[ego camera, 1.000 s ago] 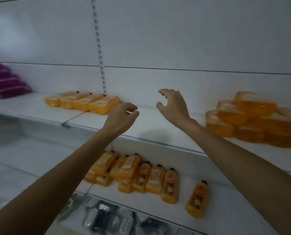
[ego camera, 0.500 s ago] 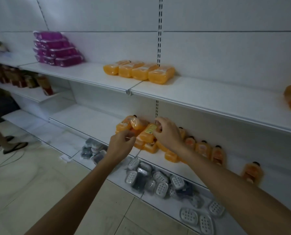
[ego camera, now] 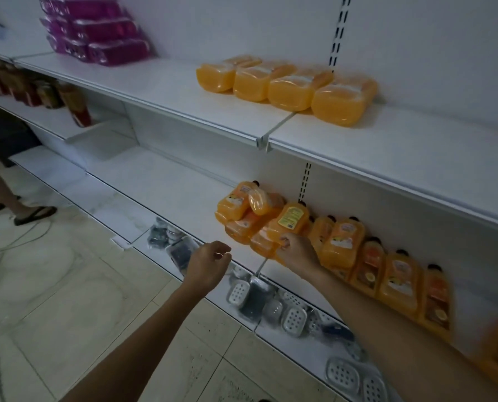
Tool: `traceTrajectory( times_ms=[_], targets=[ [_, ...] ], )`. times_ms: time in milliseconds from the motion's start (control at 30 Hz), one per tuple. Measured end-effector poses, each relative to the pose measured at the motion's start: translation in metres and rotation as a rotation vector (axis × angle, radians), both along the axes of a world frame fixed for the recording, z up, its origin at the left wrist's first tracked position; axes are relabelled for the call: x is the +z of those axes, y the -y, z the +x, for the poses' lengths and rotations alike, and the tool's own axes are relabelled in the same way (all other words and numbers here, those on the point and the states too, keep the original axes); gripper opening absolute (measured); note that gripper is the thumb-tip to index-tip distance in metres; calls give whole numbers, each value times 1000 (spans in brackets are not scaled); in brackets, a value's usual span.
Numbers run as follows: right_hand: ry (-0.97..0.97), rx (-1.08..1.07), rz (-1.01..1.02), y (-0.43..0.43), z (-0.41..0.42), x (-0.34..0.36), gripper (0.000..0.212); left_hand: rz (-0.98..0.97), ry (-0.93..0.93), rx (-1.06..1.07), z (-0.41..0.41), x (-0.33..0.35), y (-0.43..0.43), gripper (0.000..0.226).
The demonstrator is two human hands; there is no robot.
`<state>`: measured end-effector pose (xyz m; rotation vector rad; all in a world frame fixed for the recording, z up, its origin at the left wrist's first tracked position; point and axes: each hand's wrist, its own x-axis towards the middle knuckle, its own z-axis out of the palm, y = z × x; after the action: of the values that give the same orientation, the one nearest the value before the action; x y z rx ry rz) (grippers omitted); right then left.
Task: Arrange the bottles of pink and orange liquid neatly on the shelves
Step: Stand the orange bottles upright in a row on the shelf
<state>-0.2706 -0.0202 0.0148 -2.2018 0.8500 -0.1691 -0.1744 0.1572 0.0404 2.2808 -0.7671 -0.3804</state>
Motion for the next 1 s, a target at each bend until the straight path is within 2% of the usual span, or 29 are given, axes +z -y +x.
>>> traceTrajectory(
  times_ms=[233, 367, 533, 667, 833, 1000],
  targets=[
    [-55, -26, 99, 6, 71, -31, 27, 8, -93, 72, 74, -32, 4, 26],
    [-15, -175, 154, 17, 109, -44, 28, 16, -158, 68, 123, -52, 17, 27],
    [69, -538, 418, 39, 156, -48, 53, 40, -222, -9, 193, -66, 34, 29],
    [38, -709, 480, 49, 184, -61, 69, 62, -209, -71, 244, -70, 41, 32],
    [114, -865, 697, 63, 201, -69, 71, 85, -316, -133, 270, -86, 78, 44],
    [216, -964, 865, 82, 216, -70, 73, 183, -449, -172, 260, -100, 145, 75]
  ],
)
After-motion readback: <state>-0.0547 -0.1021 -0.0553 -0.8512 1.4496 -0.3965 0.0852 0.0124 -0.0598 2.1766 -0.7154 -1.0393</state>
